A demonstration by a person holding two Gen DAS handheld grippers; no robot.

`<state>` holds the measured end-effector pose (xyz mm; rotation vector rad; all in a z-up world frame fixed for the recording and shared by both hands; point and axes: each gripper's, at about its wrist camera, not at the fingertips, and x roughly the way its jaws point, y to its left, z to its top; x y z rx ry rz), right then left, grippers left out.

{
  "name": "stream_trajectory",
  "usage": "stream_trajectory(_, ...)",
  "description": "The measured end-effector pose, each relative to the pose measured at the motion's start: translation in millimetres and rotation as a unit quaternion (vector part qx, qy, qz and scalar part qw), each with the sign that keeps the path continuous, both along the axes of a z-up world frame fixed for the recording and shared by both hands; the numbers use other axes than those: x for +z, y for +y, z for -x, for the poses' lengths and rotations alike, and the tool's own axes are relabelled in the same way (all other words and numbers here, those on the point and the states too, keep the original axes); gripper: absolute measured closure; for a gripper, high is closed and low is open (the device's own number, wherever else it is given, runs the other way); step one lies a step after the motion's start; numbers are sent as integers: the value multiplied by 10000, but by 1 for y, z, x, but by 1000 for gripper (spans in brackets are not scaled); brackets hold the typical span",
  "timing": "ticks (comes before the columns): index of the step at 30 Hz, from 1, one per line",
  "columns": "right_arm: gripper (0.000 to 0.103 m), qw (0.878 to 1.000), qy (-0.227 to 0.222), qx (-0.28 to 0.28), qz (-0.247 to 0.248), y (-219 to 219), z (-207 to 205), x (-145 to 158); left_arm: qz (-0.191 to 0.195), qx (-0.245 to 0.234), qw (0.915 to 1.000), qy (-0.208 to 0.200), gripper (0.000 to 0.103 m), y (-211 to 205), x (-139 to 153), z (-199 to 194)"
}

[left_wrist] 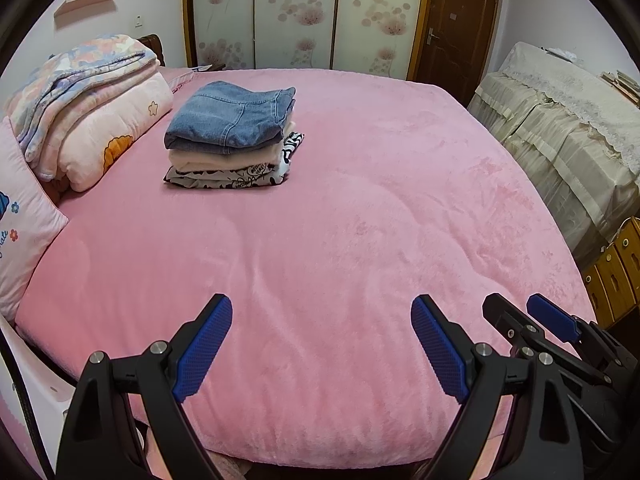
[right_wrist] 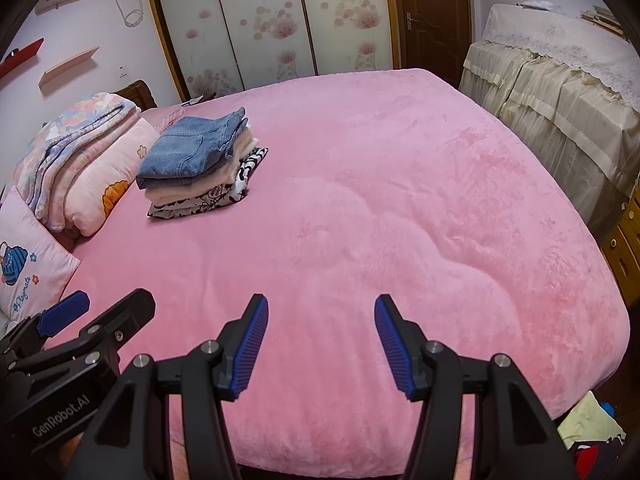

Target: Fold large clothes

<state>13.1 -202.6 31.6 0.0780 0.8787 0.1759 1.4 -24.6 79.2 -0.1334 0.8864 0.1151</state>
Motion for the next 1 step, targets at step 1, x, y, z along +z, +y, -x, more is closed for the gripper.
stream_trajectory(1, 47, 10000, 15, 1, 2, 0, 0, -1, 3, 2, 10000, 17, 13, 0, -1, 0)
